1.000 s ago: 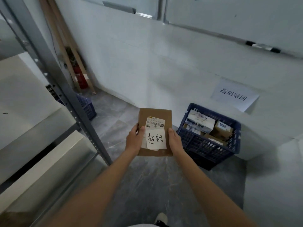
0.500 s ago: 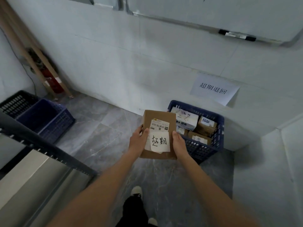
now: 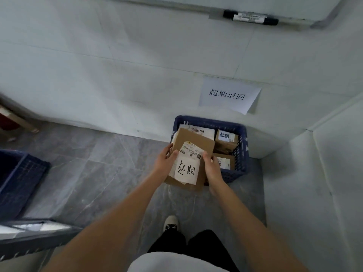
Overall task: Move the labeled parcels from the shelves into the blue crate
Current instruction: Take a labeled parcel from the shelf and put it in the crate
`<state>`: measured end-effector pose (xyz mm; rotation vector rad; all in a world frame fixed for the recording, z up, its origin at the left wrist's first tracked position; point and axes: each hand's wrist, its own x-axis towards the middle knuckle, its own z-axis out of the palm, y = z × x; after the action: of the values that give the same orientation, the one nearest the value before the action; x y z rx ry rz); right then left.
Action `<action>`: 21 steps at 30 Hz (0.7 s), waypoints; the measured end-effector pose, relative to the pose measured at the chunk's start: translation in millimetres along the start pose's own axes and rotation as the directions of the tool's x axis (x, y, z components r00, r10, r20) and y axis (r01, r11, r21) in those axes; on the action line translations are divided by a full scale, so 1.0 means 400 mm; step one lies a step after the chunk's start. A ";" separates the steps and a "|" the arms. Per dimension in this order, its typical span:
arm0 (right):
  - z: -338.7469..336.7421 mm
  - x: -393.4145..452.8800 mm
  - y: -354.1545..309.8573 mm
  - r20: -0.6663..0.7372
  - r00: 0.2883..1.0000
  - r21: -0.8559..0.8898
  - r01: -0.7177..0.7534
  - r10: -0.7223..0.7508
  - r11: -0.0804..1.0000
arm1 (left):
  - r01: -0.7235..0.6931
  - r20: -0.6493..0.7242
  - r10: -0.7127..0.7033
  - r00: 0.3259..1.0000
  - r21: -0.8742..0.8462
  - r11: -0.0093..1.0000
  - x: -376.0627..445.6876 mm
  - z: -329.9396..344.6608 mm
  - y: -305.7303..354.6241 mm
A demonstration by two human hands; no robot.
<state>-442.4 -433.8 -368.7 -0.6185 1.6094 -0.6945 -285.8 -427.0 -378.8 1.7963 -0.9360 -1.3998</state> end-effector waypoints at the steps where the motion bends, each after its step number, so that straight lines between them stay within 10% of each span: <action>1: -0.016 0.019 0.005 -0.004 0.999 0.075 -0.032 0.033 0.997 | 0.021 0.044 -0.022 0.999 0.032 0.999 0.020 0.017 0.006; 9: -0.212 0.191 0.039 0.101 0.867 0.545 -0.459 0.488 0.702 | 0.160 0.391 -0.266 0.881 0.283 0.946 0.162 0.147 0.055; 15: -0.348 0.318 0.002 0.227 0.806 0.682 -0.532 0.546 0.502 | 0.270 0.082 -0.276 0.958 0.075 0.960 0.293 0.298 -0.042; 21: -0.391 0.486 0.020 -0.030 0.877 0.517 -0.396 0.479 0.759 | 0.415 -0.028 -0.456 0.890 -0.365 0.833 0.400 0.431 0.004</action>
<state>-625.0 -554.9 -488.8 0.2074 1.5538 -0.7729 -427.3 -576.7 -492.5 1.8502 -0.1864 -1.5952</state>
